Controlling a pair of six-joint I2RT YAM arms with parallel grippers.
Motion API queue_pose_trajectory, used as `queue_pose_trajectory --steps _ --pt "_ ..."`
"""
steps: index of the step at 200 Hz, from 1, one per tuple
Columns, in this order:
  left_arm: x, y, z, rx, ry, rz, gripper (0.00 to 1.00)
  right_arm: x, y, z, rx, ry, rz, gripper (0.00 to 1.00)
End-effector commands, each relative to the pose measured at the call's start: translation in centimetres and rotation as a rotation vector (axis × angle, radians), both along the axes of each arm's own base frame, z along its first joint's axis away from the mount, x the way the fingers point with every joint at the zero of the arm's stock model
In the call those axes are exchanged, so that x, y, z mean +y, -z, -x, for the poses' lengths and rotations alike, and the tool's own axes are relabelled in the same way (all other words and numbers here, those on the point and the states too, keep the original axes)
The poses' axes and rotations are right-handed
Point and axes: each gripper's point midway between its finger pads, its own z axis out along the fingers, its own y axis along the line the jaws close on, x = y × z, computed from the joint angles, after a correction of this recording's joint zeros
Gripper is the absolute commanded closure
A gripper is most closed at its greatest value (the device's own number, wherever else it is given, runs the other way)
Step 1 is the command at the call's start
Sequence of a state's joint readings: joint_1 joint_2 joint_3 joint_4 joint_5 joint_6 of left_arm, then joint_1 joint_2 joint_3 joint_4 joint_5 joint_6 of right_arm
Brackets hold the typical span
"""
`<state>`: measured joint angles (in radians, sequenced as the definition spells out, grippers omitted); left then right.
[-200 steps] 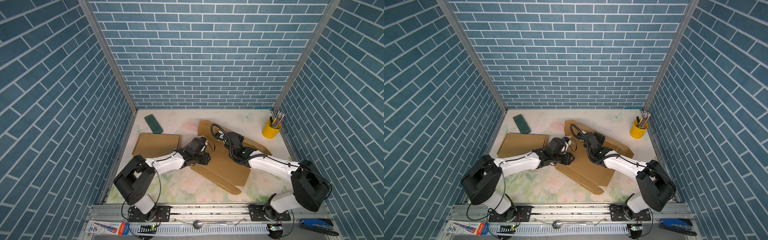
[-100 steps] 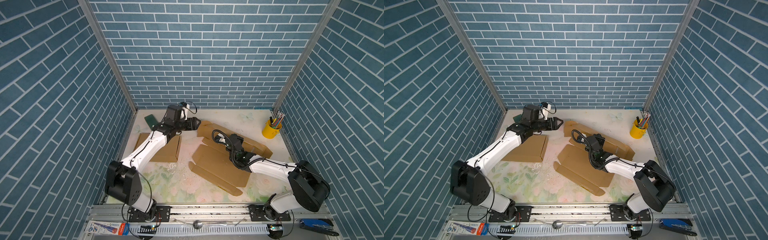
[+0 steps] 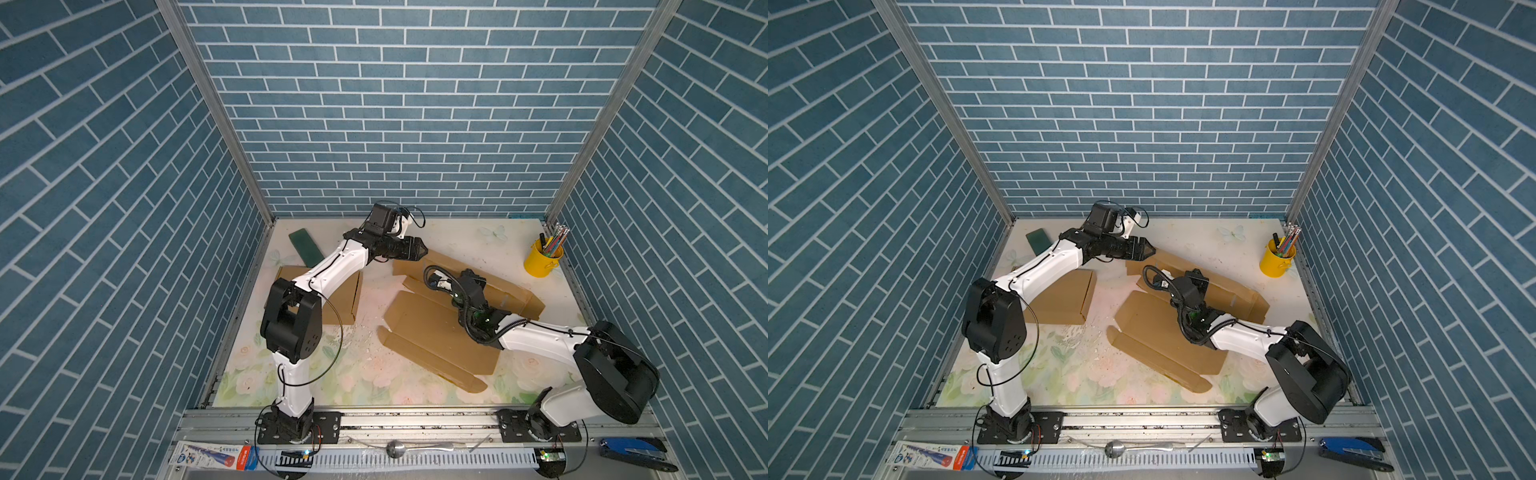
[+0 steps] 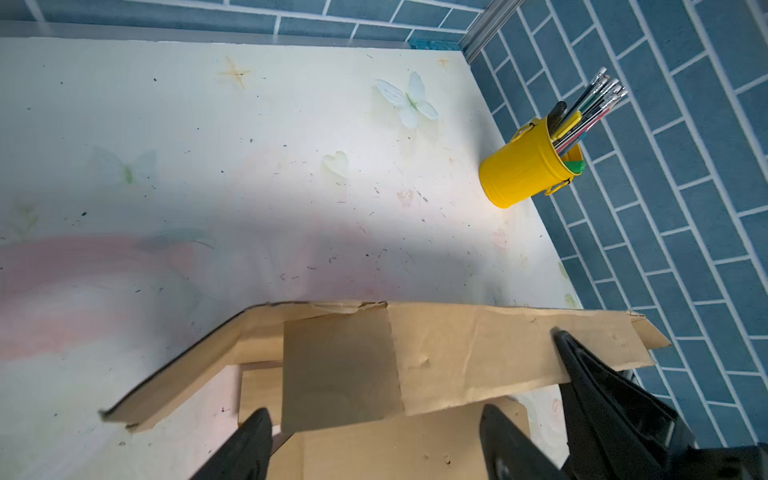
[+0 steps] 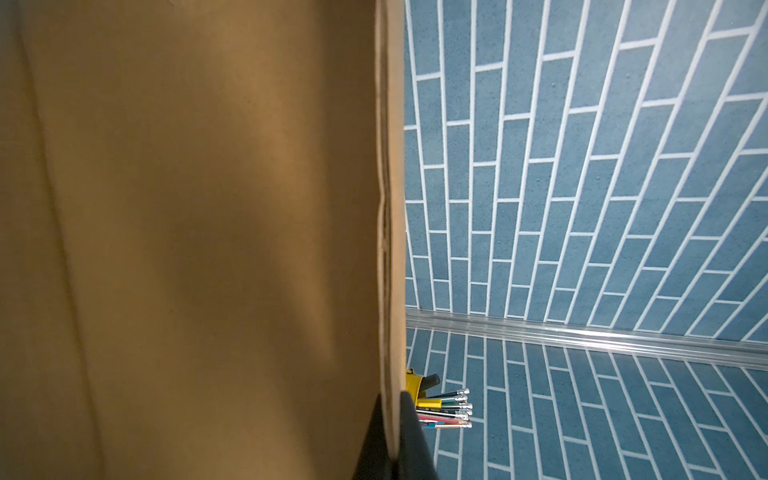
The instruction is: Fold the paper box
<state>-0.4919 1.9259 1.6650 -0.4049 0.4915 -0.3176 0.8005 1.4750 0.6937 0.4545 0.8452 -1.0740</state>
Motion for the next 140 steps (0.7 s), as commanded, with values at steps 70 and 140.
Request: queue_pose_trajectory --steps 70,140 --pt "-3.6 0.8 1.8 0.044 0.126 0.018 0.26 0.6 2.4 0.8 0.066 -0.054 0.063 1.00" --pt "-5.2 0.3 3.6 0.038 0.172 0.058 0.36 0.5 2.6 0.9 0.074 -0.055 0.062 1.00"
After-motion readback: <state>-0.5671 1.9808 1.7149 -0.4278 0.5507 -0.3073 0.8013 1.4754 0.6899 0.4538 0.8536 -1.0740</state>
